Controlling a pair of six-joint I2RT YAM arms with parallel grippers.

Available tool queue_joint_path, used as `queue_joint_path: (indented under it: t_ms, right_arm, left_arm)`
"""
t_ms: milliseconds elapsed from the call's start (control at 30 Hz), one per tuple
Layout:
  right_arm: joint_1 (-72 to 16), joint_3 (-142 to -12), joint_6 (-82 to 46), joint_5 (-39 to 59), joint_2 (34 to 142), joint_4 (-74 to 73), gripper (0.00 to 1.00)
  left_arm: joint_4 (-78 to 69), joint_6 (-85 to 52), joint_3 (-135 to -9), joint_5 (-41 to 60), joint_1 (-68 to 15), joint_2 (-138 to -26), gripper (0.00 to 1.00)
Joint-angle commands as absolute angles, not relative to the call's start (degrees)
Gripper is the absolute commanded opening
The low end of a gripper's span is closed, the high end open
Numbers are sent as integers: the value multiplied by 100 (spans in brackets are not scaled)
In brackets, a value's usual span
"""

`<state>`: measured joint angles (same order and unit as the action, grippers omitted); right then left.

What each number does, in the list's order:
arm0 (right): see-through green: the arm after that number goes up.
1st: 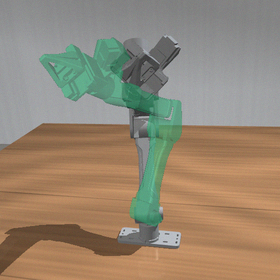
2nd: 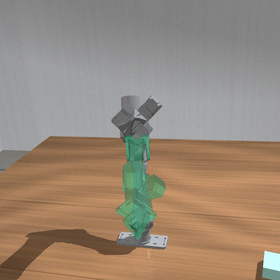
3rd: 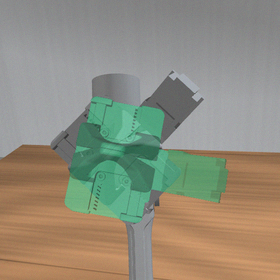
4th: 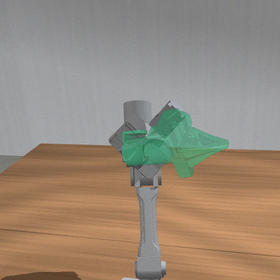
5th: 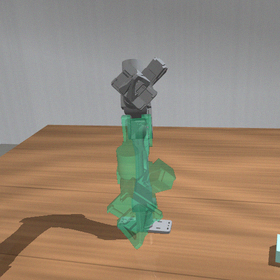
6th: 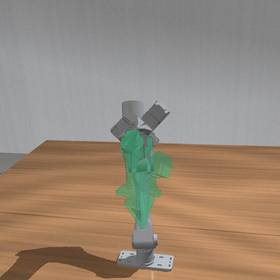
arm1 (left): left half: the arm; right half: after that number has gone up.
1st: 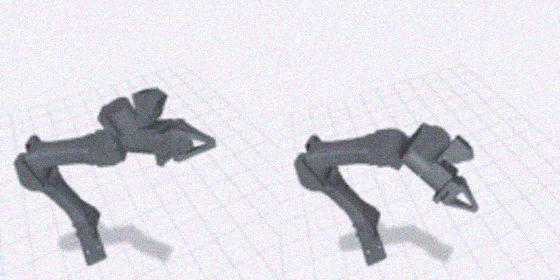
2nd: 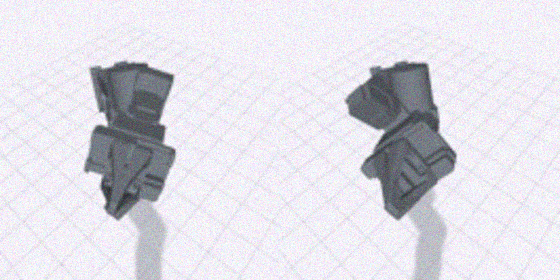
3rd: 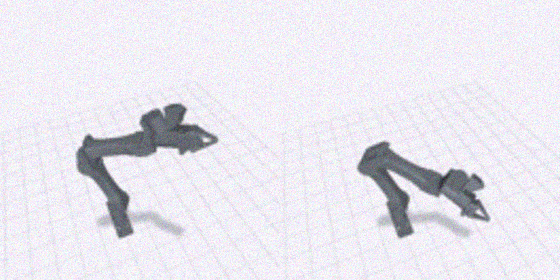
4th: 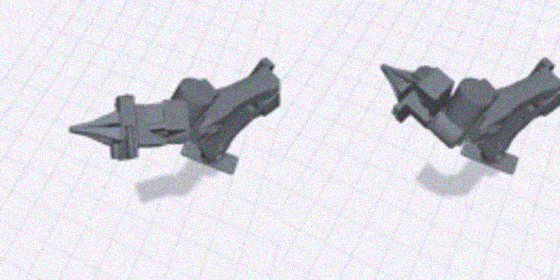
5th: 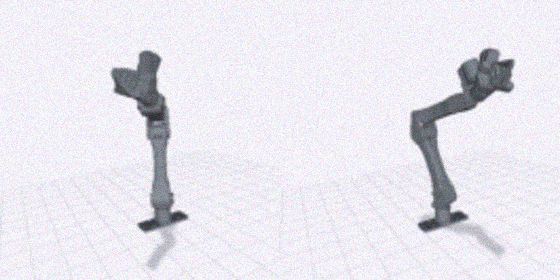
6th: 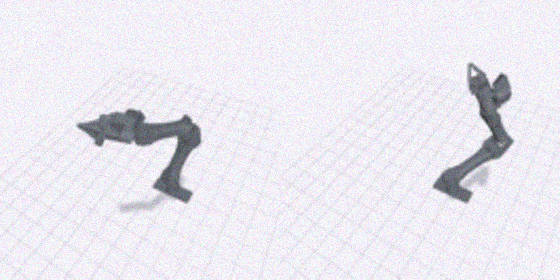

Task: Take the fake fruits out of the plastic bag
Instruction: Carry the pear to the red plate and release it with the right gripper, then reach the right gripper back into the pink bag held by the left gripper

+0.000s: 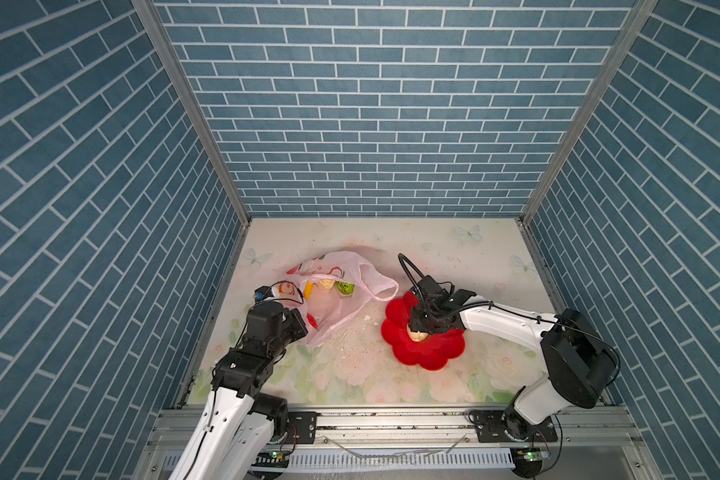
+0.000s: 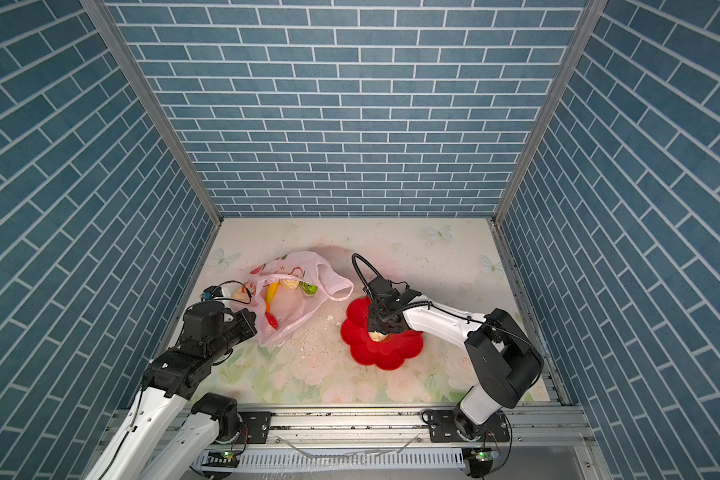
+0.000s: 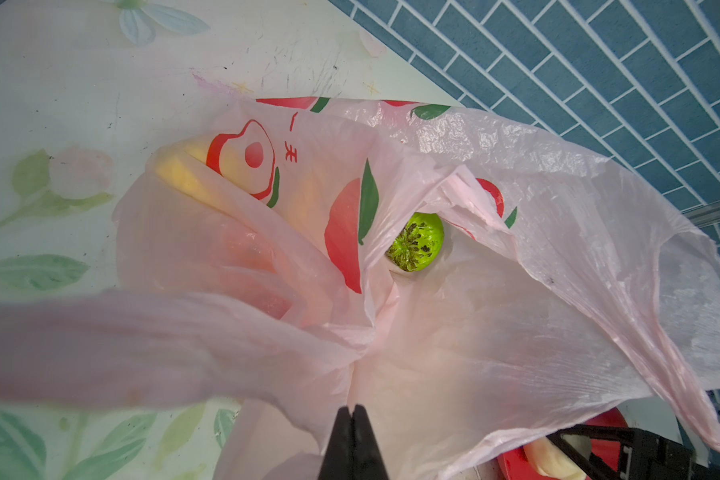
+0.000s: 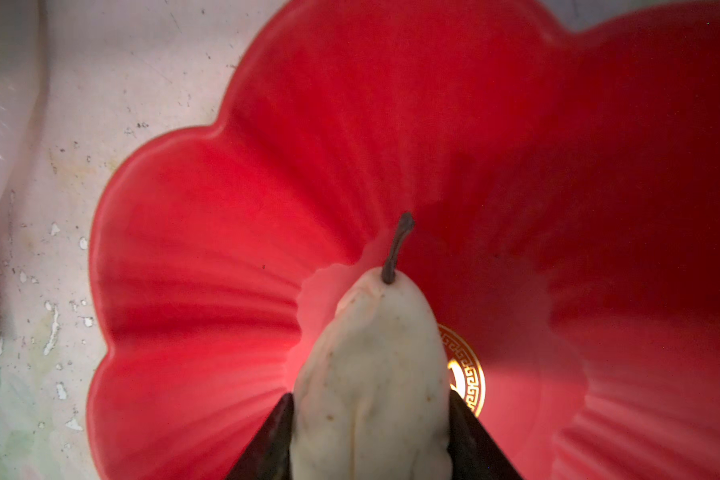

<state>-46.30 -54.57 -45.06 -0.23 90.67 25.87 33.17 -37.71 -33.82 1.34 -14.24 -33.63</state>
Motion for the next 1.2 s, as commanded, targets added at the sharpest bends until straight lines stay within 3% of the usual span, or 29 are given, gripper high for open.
queue_joint_path:
  t_ms: [0, 367, 700, 933, 1167]
  right_arm:
    - [-4658, -5357, -4711, -140, 9247, 2830, 58]
    - [-4657, -5876, -4495, -414, 8852, 3407, 72]
    - [-4655, -6571, -4226, -717, 8305, 4094, 76]
    - [-4713, -7445, -3480, -686, 8058, 3997, 66]
    - [-5099, -8808, -2654, -989, 8612, 3990, 64]
  left_arm:
    - [3410, -3751, -3292, 83, -1441, -3340, 0]
    - [3367, -3743, -3242, 78, -1441, -3329, 0]
    - [3251, -3745, -3201, 193, -1441, -3305, 0]
    - [3375, -3738, -3259, 202, -1441, -3166, 0]
    - [3425, -3727, -3312, 253, -1441, -3198, 0]
